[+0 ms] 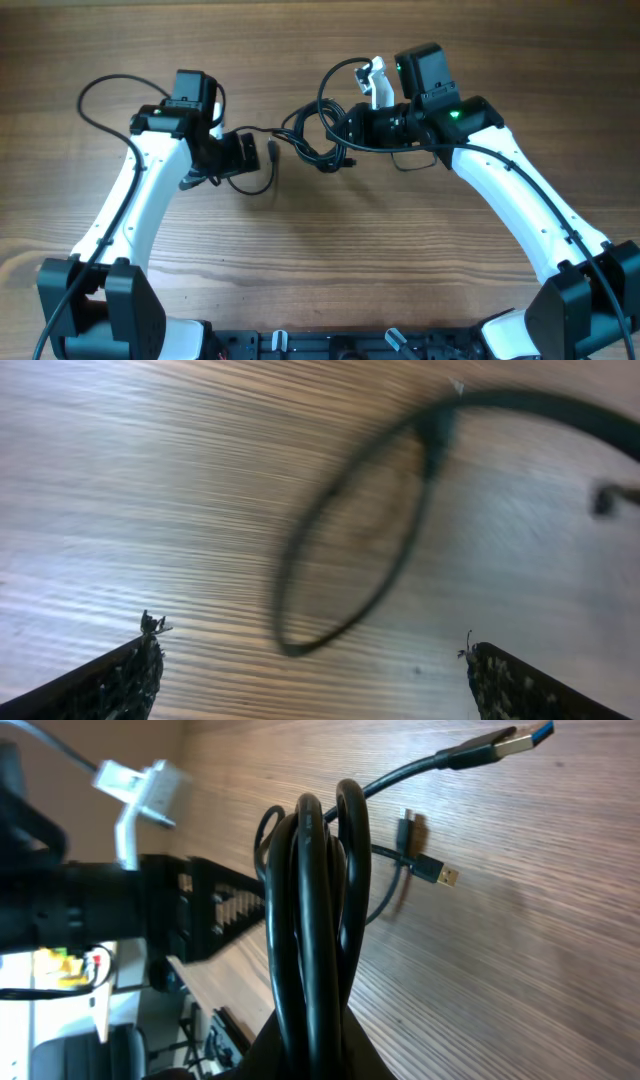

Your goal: Untangle cables

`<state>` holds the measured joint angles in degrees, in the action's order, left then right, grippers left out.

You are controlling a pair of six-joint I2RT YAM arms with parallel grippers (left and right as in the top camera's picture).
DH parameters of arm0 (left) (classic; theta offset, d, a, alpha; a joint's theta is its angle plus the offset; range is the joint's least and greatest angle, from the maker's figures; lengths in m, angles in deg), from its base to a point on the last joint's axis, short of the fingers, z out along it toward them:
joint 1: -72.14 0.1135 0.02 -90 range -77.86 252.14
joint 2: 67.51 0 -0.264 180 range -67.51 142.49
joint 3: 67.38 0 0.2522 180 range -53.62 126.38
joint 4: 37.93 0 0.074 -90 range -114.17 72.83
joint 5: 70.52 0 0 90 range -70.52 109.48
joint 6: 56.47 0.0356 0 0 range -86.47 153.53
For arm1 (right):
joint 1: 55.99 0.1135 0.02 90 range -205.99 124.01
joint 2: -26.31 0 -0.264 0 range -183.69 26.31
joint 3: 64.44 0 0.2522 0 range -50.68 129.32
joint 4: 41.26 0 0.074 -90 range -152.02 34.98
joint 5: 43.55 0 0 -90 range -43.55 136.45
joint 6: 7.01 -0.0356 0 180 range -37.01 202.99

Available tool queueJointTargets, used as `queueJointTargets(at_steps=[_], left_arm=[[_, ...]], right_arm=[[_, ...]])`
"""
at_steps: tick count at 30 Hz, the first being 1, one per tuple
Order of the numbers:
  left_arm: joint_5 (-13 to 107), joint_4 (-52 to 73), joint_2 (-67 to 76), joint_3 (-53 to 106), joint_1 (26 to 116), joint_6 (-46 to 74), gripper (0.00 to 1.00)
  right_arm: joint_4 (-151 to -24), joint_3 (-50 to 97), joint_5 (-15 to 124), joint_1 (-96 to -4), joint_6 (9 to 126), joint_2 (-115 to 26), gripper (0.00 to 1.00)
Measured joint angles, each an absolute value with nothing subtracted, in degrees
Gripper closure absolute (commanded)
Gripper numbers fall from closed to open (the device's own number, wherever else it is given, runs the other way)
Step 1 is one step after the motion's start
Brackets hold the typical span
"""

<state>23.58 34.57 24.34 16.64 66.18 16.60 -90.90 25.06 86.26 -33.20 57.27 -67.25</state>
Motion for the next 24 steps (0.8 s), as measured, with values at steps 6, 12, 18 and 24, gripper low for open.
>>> queueJointTargets(at_steps=[6,12,18,24], left_arm=[[22.20,33.67,24.34,16.64,68.12,12.34,0.00],[40.03,26.46,24.34,16.75,68.12,17.92,0.00],[52.89,20.95,24.34,16.75,68.12,21.76,0.00],[55.88,15.77,24.32,16.75,68.12,26.22,0.00]], right_arm=[[-95.09,25.06,80.78,-32.65,57.32,-67.25,0.96],[-95.48,25.06,79.03,-31.26,58.82,-67.25,0.96],[-95.48,25.06,82.48,-31.21,65.32,-67.25,0.96],[-95.51,25.06,89.72,-31.21,73.45,-67.25,0.96]])
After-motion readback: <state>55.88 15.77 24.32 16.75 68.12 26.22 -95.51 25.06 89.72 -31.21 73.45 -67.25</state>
